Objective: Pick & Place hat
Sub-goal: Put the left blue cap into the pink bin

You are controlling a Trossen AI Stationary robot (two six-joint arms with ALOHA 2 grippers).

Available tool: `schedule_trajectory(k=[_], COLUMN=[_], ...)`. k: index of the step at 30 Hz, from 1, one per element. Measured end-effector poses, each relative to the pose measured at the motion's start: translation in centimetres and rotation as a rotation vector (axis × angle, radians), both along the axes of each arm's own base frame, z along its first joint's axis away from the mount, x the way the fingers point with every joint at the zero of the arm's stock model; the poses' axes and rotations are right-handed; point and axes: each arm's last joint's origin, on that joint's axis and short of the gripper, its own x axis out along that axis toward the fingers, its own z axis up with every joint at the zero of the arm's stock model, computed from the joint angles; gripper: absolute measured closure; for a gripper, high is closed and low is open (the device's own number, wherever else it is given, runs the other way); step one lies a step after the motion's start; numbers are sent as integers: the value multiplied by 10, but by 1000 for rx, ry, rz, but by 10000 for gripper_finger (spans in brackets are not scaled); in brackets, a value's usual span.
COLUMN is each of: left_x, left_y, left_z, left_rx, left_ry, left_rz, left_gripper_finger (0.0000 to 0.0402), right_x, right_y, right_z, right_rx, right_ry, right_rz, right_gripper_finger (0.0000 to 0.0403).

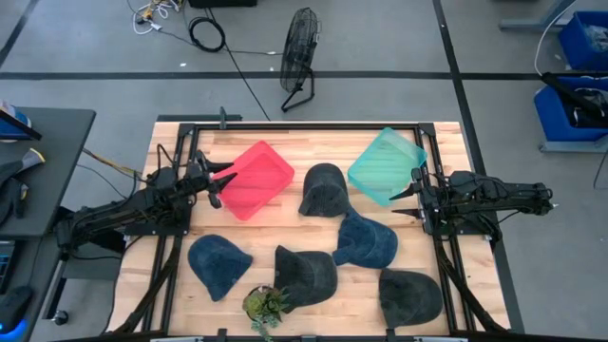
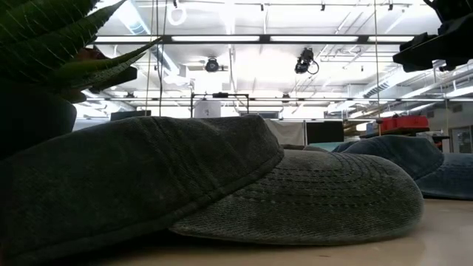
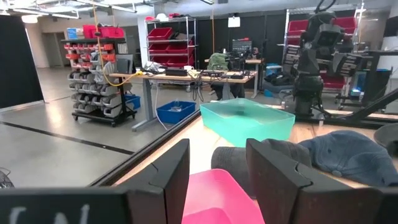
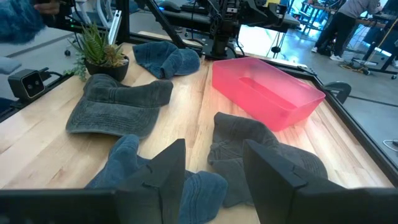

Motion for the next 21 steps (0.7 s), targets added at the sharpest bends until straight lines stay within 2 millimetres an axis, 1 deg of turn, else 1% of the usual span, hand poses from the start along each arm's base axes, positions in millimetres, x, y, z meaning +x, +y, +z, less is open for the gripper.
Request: schedule_trajectory(k=[4, 7, 9, 13, 17, 21], left_x=[0, -1, -1, -3, 5, 20], left_y=[0, 0, -1, -1, 2, 8], left_z=[0, 6, 14, 40, 52, 59], left_rx=[-15, -38, -49, -50, -134, -182], left_ry=[-11, -71, -92, -148, -22, 130], left_rz=[-2, -7, -9, -14, -9, -2], left_gripper_finger=[241, 241, 241, 241, 240, 230], right_x=[0, 0, 0, 0, 0, 0], right_y=[0, 0, 0, 0, 0, 0], right_z=[0, 0, 0, 0, 0, 0], right_rx=[0, 0, 0, 0, 0, 0], right_ry=[0, 0, 0, 0, 0, 0], right_rz=[-1, 0, 0, 0, 0, 0], right_gripper_finger=[238, 238, 238, 238, 238, 238])
